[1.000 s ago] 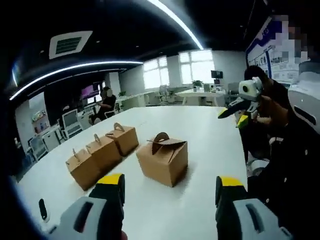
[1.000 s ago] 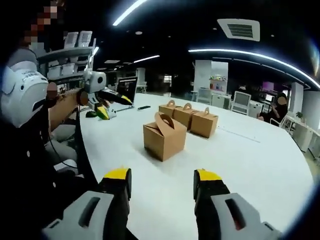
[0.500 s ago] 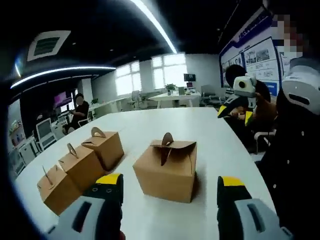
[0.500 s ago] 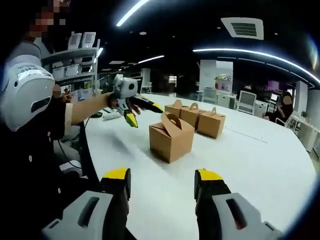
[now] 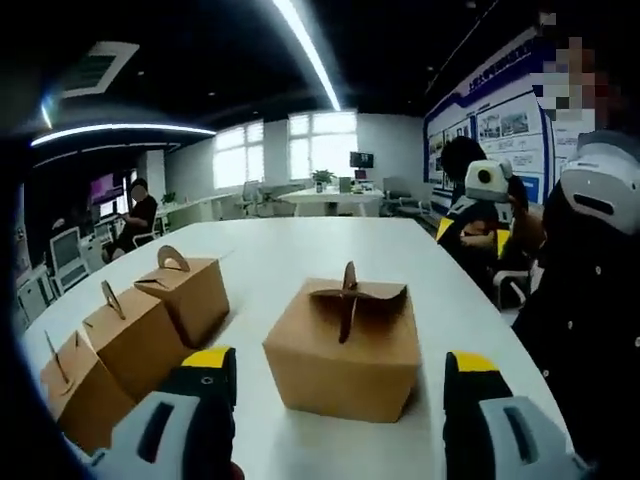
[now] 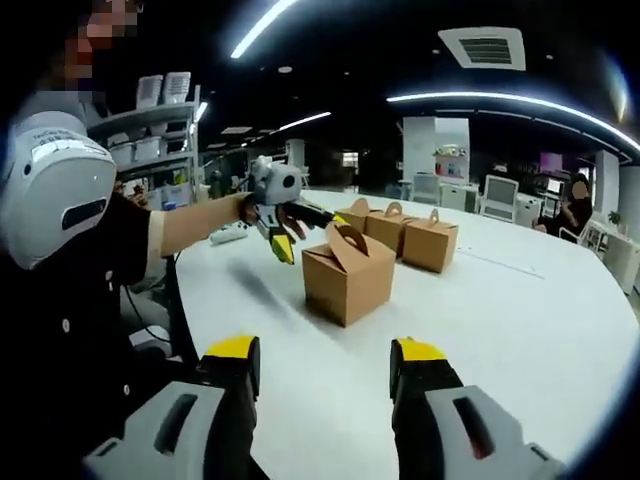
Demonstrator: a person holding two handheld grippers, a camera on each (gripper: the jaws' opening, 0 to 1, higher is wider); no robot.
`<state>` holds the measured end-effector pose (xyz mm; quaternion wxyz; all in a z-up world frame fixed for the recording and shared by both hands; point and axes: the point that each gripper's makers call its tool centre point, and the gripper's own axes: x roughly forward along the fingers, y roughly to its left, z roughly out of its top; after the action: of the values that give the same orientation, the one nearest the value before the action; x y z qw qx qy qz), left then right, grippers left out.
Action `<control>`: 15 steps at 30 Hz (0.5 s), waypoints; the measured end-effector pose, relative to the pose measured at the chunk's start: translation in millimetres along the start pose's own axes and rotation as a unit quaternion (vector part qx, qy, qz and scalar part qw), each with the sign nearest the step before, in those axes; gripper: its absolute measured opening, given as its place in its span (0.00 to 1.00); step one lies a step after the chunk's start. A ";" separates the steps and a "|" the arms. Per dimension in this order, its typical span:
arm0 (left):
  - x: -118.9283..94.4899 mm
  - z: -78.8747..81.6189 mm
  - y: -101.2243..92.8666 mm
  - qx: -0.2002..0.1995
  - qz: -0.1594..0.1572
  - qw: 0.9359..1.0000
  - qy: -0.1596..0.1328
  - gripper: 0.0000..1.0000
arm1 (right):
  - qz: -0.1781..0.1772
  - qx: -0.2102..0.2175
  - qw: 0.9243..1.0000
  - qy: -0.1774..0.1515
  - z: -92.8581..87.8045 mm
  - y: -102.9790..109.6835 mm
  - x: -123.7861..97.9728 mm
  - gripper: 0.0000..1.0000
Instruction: Pick up one paper box from the group, open the paper box, and remove the item inside
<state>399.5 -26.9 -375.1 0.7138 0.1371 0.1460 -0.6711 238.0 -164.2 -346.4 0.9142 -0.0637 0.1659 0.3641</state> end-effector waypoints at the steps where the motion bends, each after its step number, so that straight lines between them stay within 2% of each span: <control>1: 1.2 -0.9 -1.0 0.001 -0.003 1.000 0.000 0.85 | 0.000 0.002 1.000 0.000 -0.5 -0.8 -0.2 0.52; 4: 3.3 -0.7 -4.7 0.003 -0.015 1.000 -0.005 0.83 | -0.001 0.003 1.000 0.000 -1.5 -2.4 -0.5 0.52; 10: 8.4 2.7 -5.5 0.004 -0.020 1.000 -0.018 0.78 | -0.001 0.004 1.000 -0.003 0.1 -3.5 -0.8 0.52; 15: 11.9 -1.2 -7.8 0.010 -0.021 1.000 -0.011 0.74 | -0.002 0.005 1.000 -0.009 2.1 -2.5 -2.5 0.52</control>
<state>392.4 -37.8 -380.9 0.6995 0.1334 0.1343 -0.6891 238.5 -167.1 -343.5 0.9166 -0.0564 0.1594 0.3623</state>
